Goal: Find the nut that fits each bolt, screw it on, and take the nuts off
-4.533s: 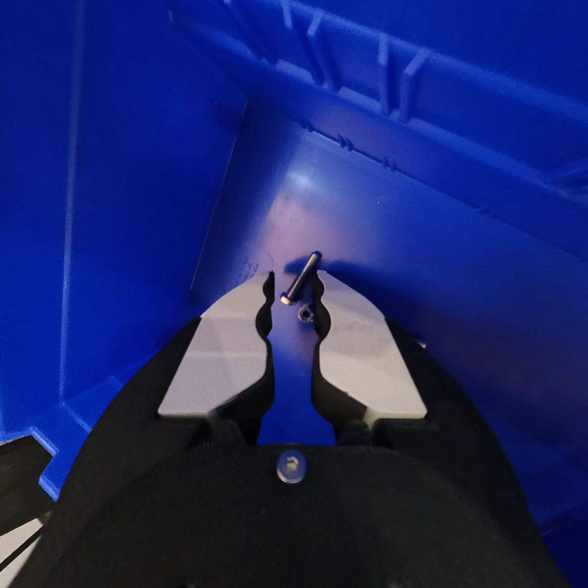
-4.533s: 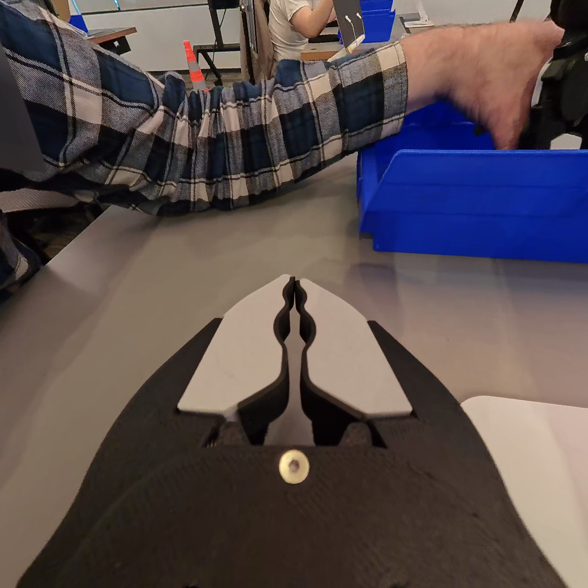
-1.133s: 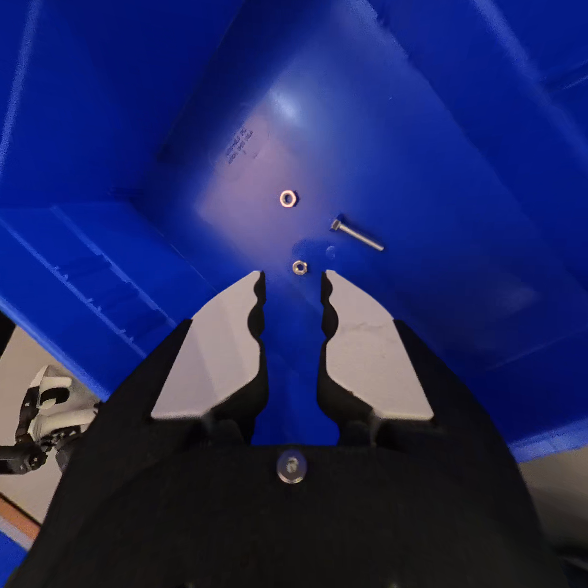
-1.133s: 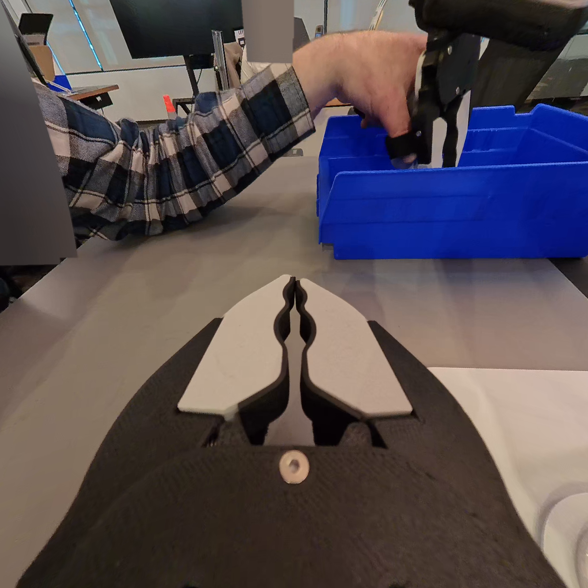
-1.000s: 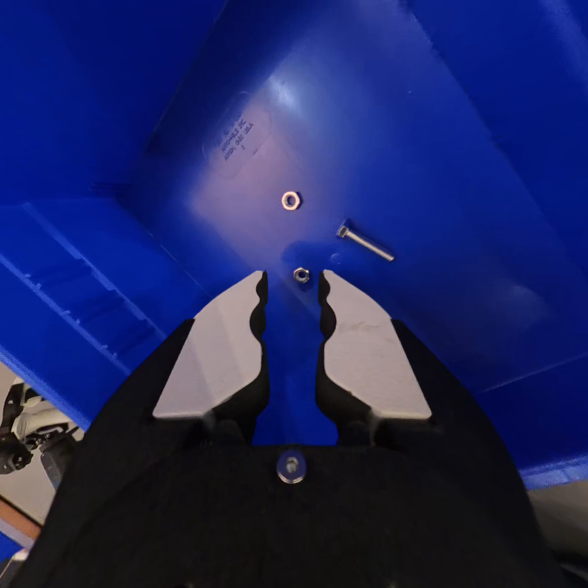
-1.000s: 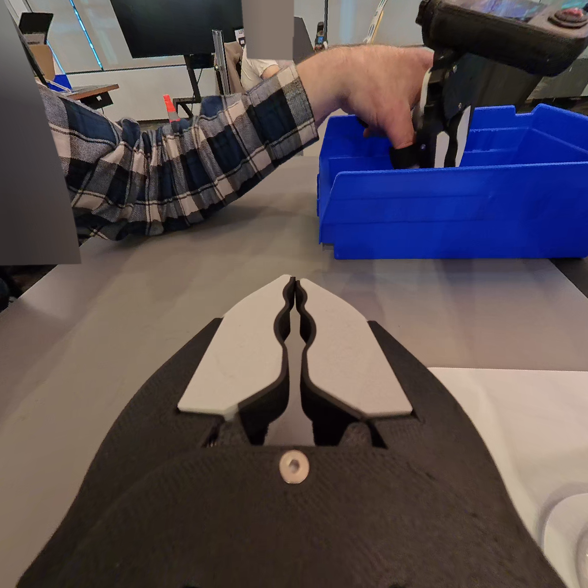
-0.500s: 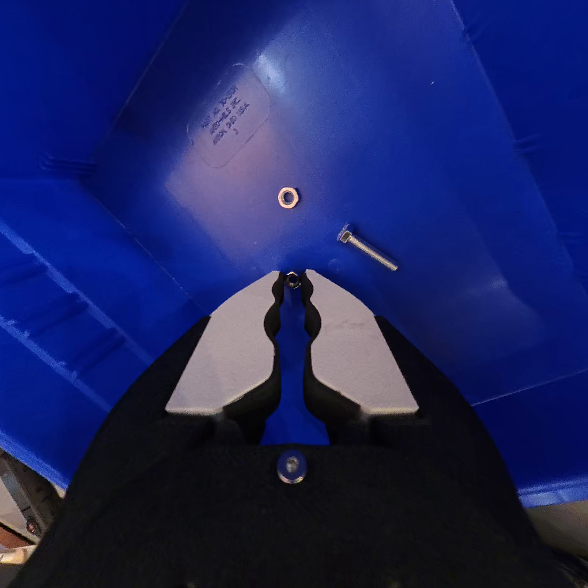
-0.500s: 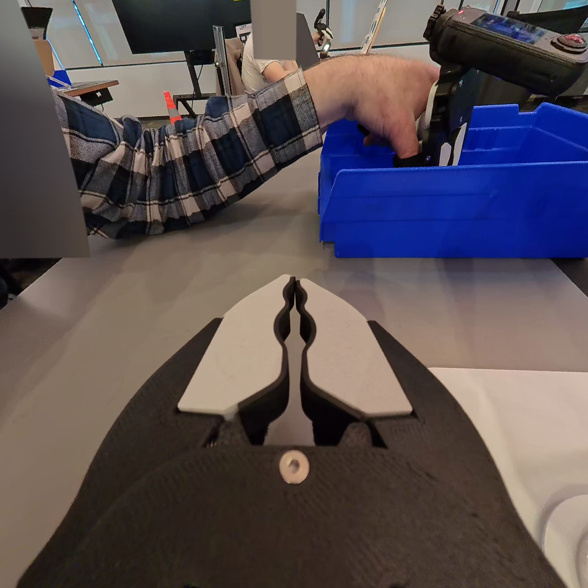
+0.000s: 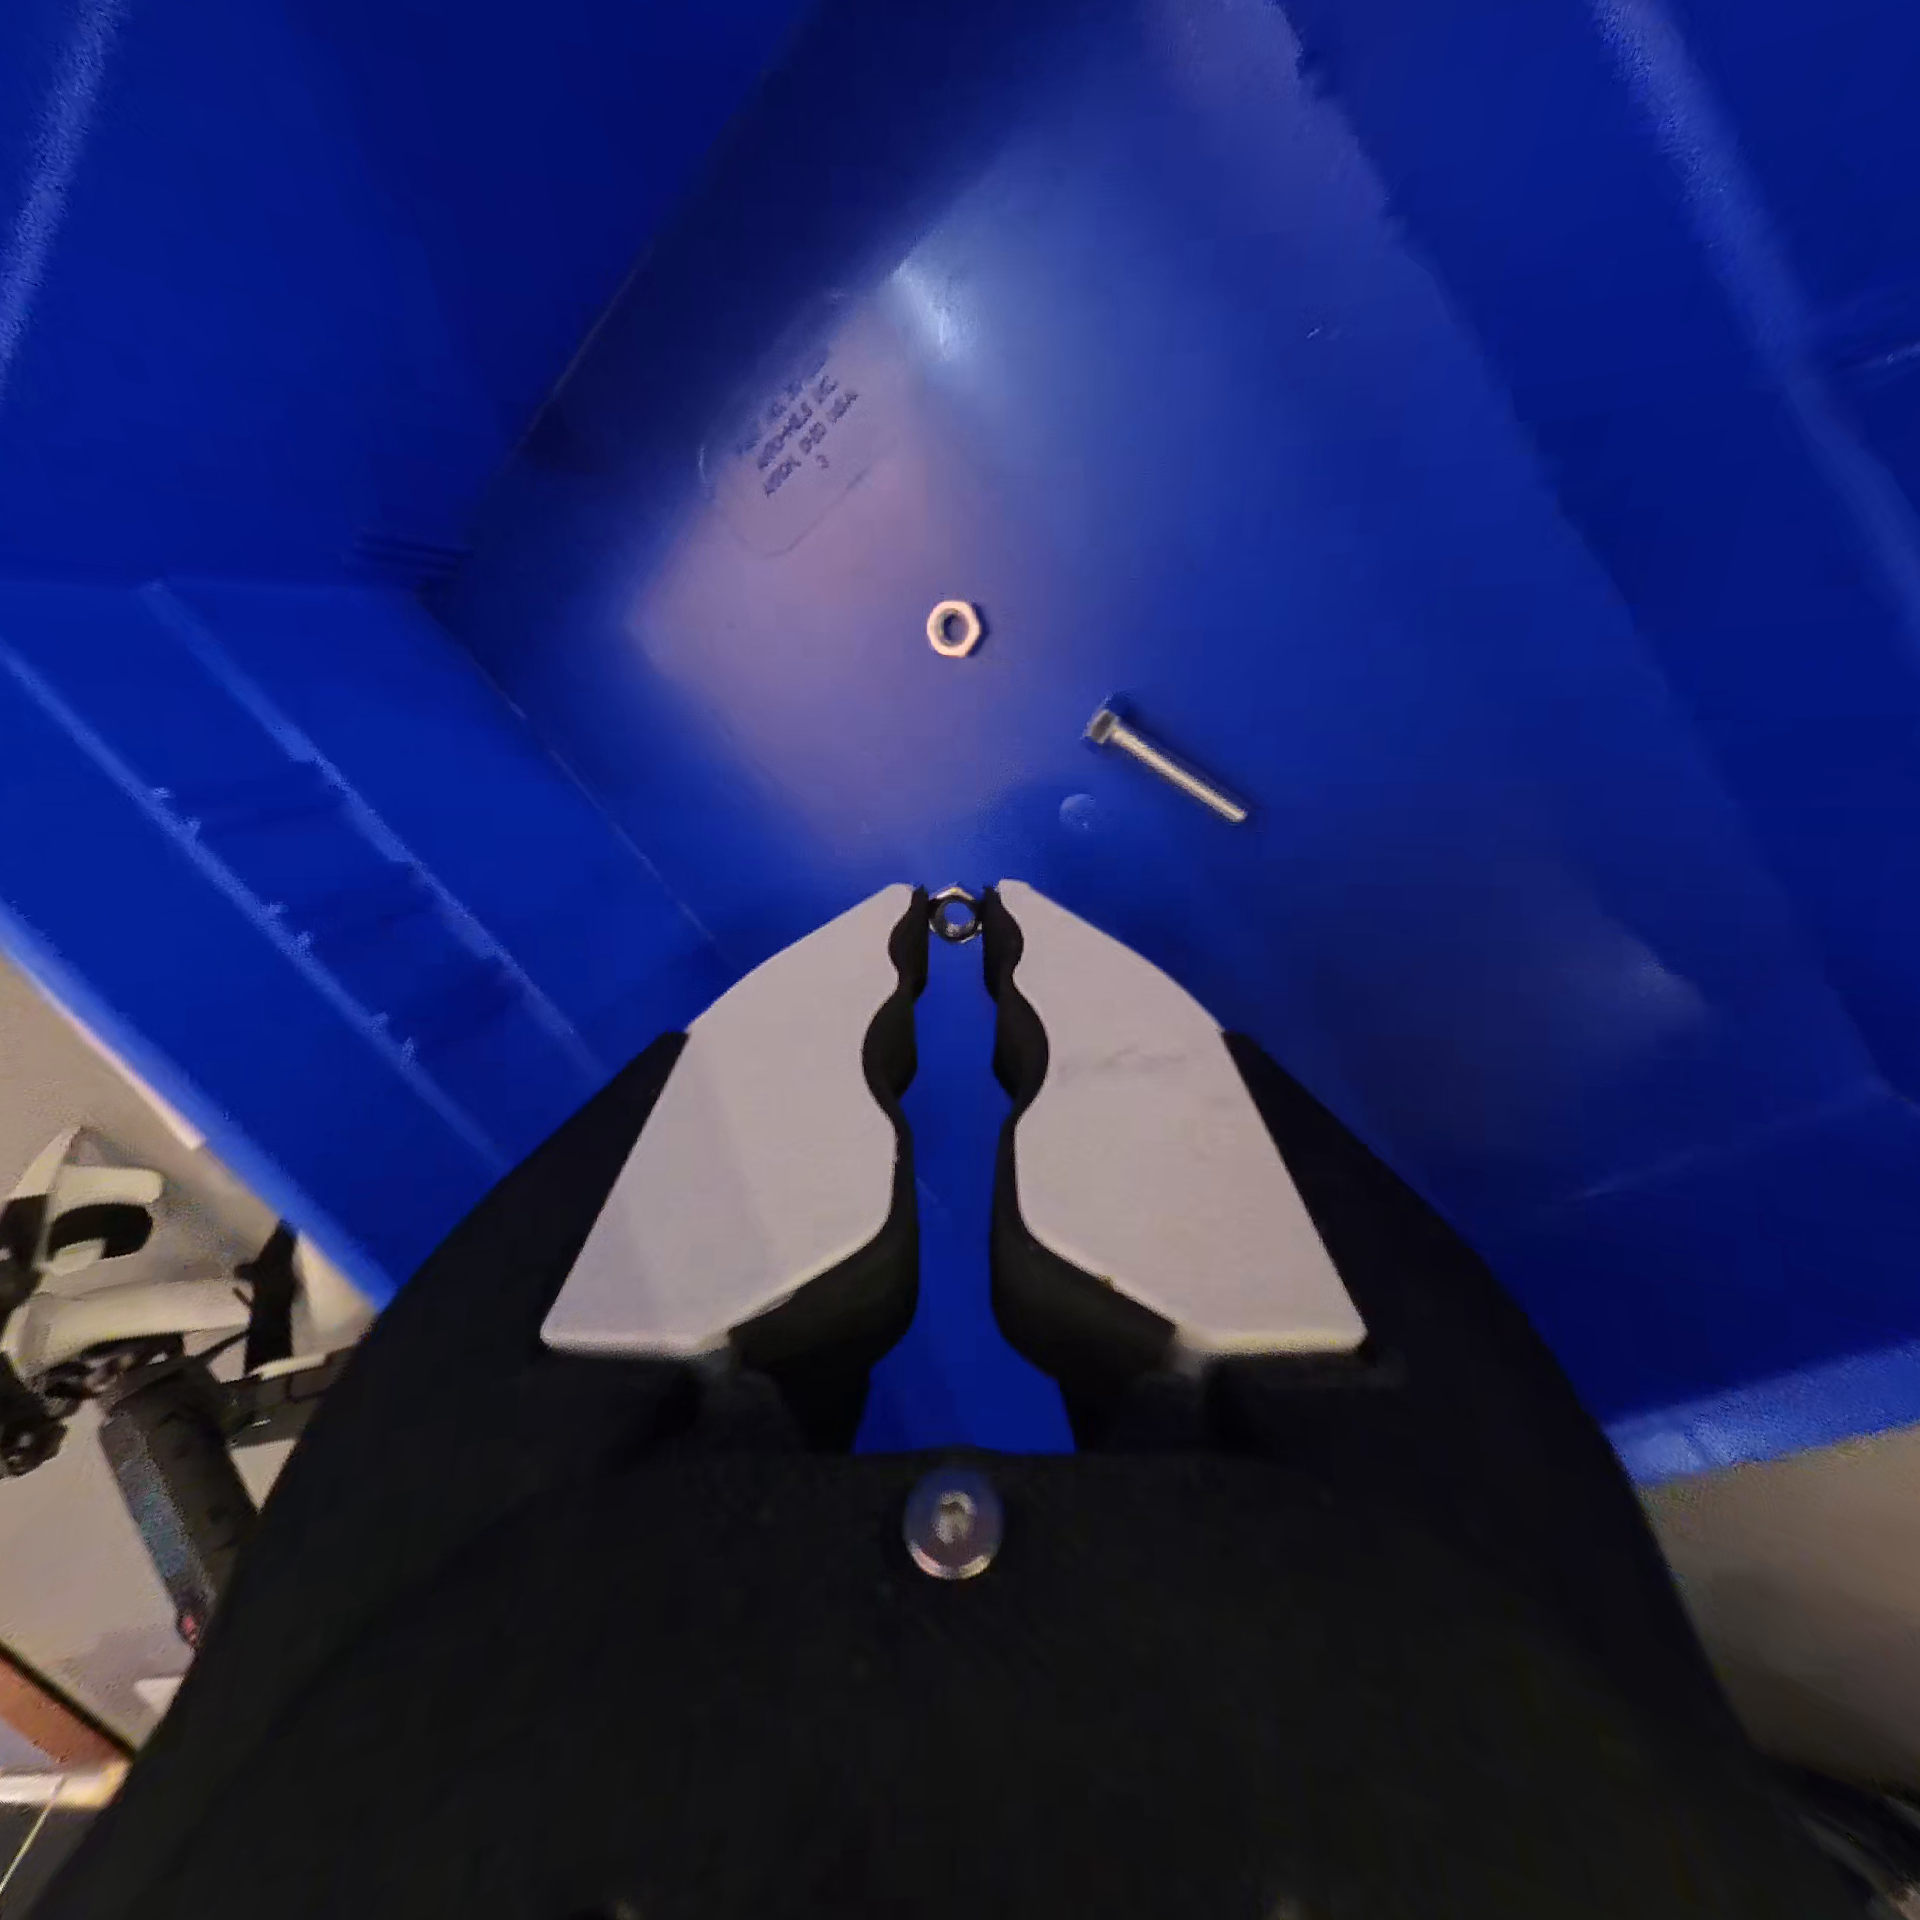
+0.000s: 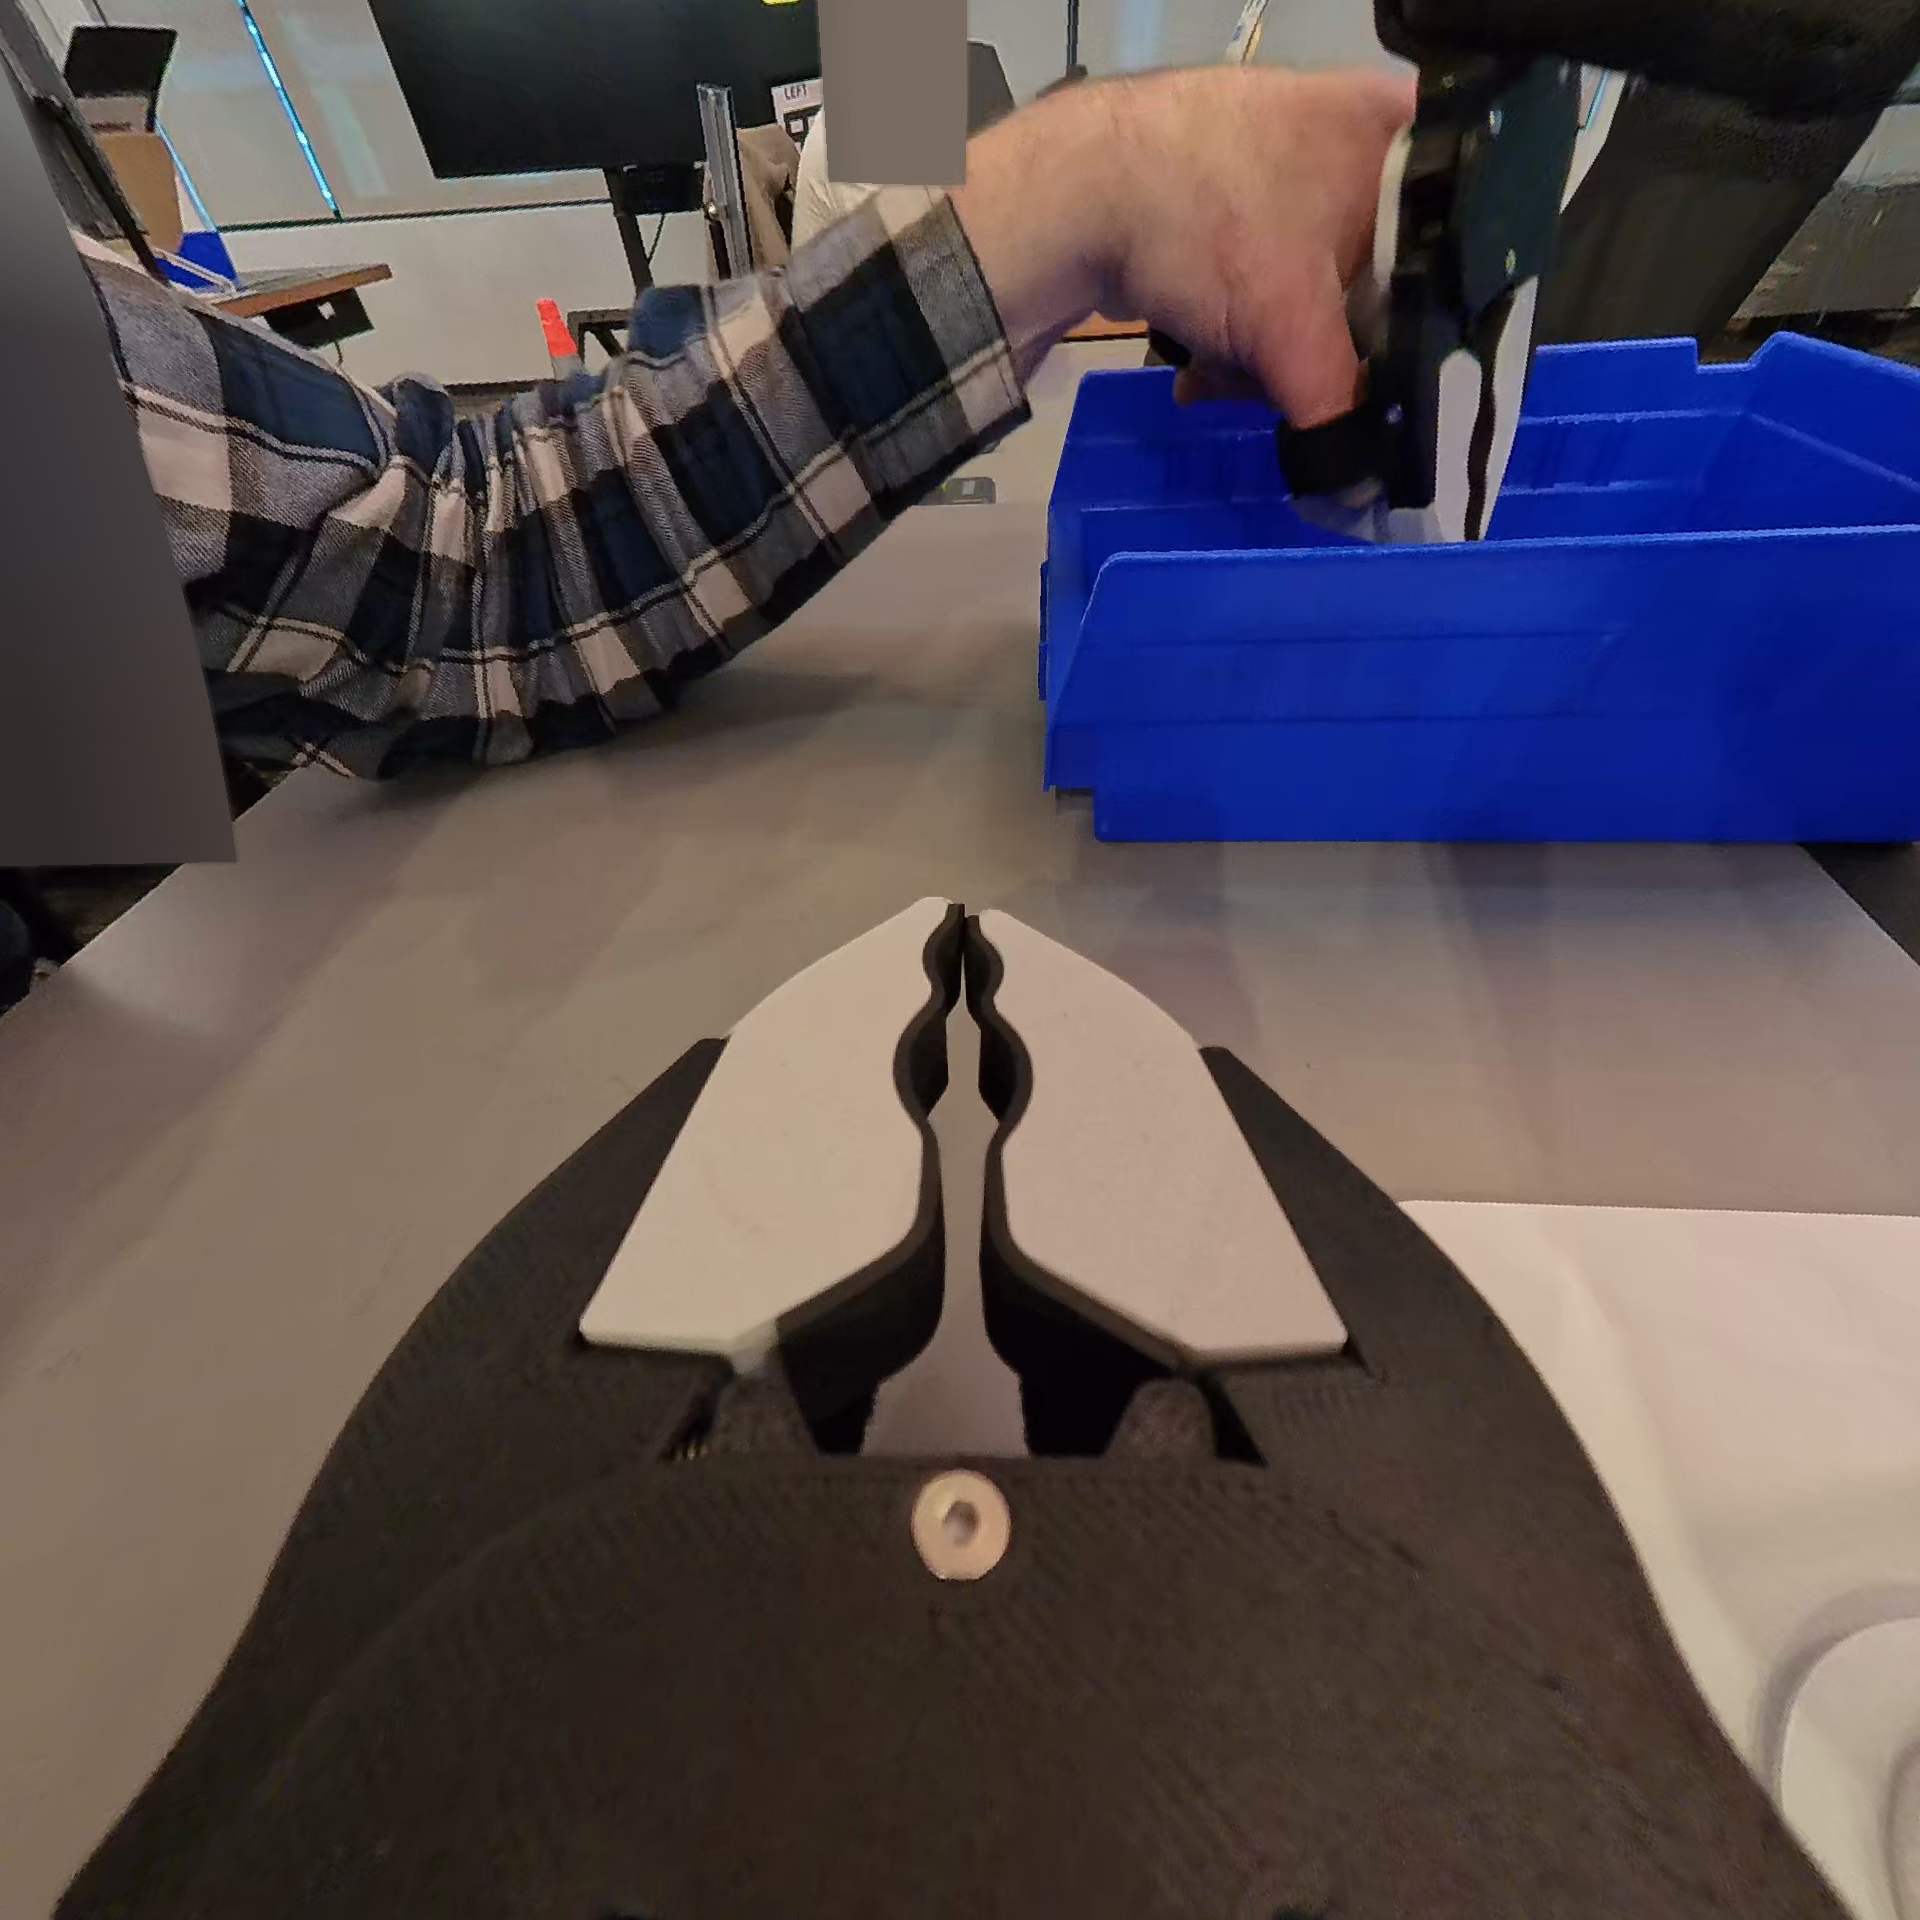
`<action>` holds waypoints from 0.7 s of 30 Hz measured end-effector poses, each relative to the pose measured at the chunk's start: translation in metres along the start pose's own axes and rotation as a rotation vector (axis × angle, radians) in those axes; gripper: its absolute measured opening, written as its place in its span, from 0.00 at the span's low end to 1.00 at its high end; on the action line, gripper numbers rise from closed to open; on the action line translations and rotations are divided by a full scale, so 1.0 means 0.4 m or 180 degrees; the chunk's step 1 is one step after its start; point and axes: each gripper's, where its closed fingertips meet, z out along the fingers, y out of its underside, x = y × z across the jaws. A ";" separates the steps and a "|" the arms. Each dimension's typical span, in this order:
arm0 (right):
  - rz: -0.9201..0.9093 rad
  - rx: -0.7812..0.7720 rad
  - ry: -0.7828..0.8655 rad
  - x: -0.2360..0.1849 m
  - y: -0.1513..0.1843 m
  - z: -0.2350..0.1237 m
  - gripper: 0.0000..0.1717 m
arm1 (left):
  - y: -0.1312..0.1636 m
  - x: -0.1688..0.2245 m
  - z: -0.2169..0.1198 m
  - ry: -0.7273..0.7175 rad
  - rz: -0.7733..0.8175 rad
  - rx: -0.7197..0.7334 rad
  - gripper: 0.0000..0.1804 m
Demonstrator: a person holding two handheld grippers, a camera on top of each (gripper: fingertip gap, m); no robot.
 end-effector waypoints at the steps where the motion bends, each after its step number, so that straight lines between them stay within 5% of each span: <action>1: 0.0002 0.0004 0.0002 0.000 -0.001 0.000 0.00 | -0.005 0.003 -0.022 -0.0040 0.0016 0.0051 0.05; 7: 0.0001 0.0023 0.0019 0.002 -0.002 -0.002 0.00 | -0.043 0.080 -0.174 -0.0169 0.0221 0.0485 0.05; 15: 0.0121 0.0196 0.0047 0.015 -0.018 -0.018 0.00 | -0.068 0.358 -0.331 -0.0004 0.0963 0.1051 0.05; 21: 0.0194 0.0340 0.0178 0.043 -0.028 -0.047 0.00 | -0.071 0.618 -0.292 0.0455 0.1703 0.1048 0.05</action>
